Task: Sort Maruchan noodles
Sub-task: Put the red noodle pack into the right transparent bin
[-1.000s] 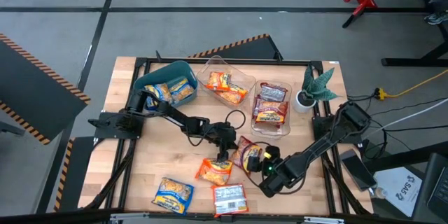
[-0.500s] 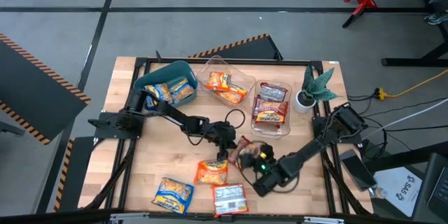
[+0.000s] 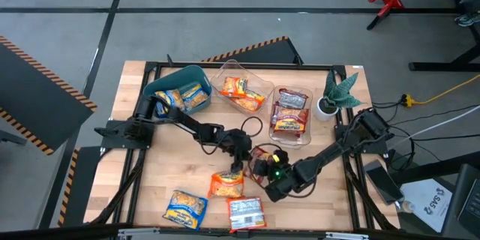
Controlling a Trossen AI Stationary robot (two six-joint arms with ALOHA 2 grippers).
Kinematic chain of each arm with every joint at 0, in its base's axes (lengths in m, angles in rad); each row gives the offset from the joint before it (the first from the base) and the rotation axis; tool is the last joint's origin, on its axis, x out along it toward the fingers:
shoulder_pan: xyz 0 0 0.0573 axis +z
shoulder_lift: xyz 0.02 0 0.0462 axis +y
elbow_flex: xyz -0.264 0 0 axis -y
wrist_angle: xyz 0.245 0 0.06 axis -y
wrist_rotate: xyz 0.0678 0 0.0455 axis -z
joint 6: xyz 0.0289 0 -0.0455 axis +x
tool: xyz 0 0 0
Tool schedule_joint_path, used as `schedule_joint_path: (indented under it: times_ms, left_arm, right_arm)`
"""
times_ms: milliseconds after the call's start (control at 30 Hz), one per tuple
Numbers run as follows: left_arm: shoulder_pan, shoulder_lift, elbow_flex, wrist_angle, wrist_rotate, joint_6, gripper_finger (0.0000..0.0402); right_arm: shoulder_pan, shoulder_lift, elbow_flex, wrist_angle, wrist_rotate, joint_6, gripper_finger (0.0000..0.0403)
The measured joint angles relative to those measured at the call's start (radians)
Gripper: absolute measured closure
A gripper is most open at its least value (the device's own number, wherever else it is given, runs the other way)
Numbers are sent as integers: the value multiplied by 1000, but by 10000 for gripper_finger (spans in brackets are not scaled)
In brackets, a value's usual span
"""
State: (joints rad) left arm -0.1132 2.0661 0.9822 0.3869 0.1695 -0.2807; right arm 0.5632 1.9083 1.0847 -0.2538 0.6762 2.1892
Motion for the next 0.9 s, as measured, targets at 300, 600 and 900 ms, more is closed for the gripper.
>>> schedule_joint_path:
  times_ms: [300, 600, 900]
  left_arm:
    - [82, -139, -4, -72, 145, -58, 402]
    - [142, -422, -1, -227, 122, -58, 402]
    - [143, -552, 1, -244, -10, -49, 402]
  right_arm:
    - [-3, -116, -2, -123, 7, -118, 304]
    - [-22, -495, -2, -403, 175, -384, 304]
    - [-260, -804, -1, -632, -205, -1217, 304]
